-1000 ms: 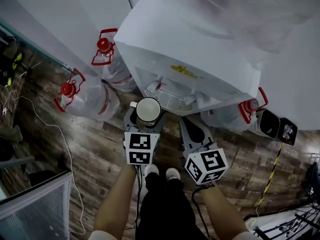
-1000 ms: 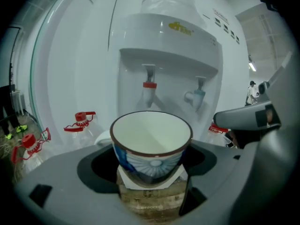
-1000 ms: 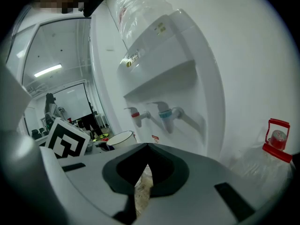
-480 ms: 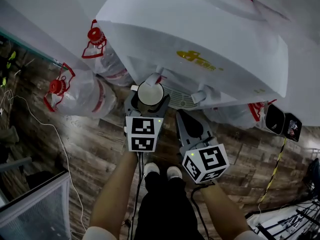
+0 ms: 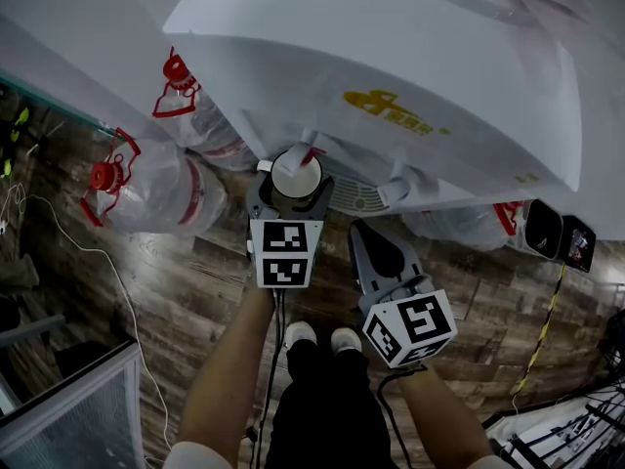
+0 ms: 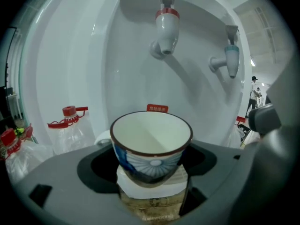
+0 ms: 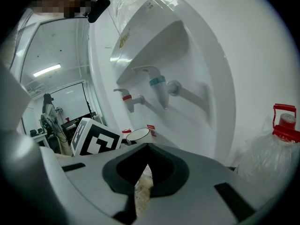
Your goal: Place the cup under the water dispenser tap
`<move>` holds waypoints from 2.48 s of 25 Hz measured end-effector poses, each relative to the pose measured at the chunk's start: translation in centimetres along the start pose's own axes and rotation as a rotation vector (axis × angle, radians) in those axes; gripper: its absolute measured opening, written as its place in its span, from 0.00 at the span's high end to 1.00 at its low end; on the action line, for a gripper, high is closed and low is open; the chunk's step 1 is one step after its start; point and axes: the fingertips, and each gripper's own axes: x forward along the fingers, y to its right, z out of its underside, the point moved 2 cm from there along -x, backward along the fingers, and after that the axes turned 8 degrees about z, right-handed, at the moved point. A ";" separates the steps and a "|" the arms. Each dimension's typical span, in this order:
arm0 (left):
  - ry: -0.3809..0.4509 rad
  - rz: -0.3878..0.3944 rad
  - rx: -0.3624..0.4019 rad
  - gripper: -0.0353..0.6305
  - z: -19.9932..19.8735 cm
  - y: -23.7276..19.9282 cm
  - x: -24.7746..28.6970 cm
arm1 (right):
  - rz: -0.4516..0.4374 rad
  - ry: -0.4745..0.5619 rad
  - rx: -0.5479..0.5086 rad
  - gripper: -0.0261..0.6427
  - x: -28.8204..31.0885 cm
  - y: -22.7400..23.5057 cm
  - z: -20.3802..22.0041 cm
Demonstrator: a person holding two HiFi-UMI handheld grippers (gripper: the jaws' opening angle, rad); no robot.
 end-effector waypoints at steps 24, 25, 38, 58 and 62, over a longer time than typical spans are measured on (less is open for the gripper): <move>0.060 -0.049 0.039 0.30 0.8 0.1 1.3 | -0.025 -0.040 0.005 0.93 0.0 -0.3 1.5; 0.060 -0.055 0.039 0.30 0.7 0.1 1.2 | -0.026 -0.039 0.005 0.93 0.0 -0.3 1.4; 0.025 -0.083 -0.031 0.30 1.1 0.6 -1.4 | -0.016 -0.014 -0.020 0.93 -1.7 -0.5 -0.6; -0.066 -0.134 -0.158 0.30 -4.9 10.4 -21.9 | -0.049 -0.063 -0.054 0.93 -17.0 -4.9 -9.6; -0.050 -0.121 -0.151 0.30 -6.5 13.1 -26.1 | -0.044 -0.062 -0.064 0.93 -21.1 -5.9 -10.1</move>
